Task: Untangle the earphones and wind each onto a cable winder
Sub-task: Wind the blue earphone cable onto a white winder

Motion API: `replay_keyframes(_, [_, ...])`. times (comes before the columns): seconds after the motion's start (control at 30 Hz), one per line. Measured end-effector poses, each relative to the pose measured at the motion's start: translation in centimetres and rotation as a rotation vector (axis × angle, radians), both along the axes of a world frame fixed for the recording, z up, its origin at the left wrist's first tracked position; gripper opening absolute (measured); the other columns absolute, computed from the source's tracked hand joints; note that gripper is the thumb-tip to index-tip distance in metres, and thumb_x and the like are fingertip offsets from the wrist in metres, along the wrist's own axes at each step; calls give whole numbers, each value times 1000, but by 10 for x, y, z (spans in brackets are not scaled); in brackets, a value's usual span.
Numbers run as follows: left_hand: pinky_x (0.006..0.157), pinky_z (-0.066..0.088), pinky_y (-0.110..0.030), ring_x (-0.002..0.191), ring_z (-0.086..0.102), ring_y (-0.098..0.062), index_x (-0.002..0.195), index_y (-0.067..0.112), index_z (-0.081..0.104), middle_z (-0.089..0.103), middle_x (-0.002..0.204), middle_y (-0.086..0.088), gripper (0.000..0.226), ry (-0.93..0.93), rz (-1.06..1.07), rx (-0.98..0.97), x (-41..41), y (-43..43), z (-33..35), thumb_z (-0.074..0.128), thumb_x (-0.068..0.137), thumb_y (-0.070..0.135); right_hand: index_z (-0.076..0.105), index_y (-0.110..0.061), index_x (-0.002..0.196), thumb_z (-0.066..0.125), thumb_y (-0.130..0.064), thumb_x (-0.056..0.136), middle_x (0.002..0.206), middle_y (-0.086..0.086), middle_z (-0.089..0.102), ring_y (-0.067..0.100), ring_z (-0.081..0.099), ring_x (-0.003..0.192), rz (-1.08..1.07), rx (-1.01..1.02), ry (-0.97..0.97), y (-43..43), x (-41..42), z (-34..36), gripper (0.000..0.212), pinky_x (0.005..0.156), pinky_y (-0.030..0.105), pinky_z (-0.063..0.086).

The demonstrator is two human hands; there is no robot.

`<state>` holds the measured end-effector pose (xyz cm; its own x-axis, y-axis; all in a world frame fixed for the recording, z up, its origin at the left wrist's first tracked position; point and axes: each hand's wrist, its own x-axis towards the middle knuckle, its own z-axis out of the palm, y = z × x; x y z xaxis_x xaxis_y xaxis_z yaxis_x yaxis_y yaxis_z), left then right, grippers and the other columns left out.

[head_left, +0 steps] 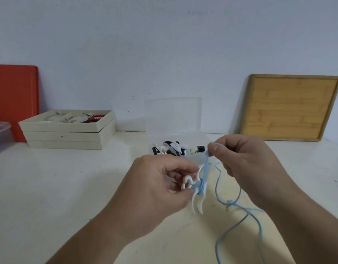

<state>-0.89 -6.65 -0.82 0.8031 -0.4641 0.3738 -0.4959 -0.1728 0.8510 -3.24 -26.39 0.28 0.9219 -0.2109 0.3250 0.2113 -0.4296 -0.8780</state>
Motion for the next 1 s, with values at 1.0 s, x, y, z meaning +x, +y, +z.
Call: replay_keyframes(1.0, [68,59,-22,68,69,-6,91,32,78,71,80,12,39,-165,255,-15,8,0,-5,77,73,-3,70,-10,72,70,-27,84,50,-3,35,14,27,48,250,-146,75,13,-9,7,21,45,23,25])
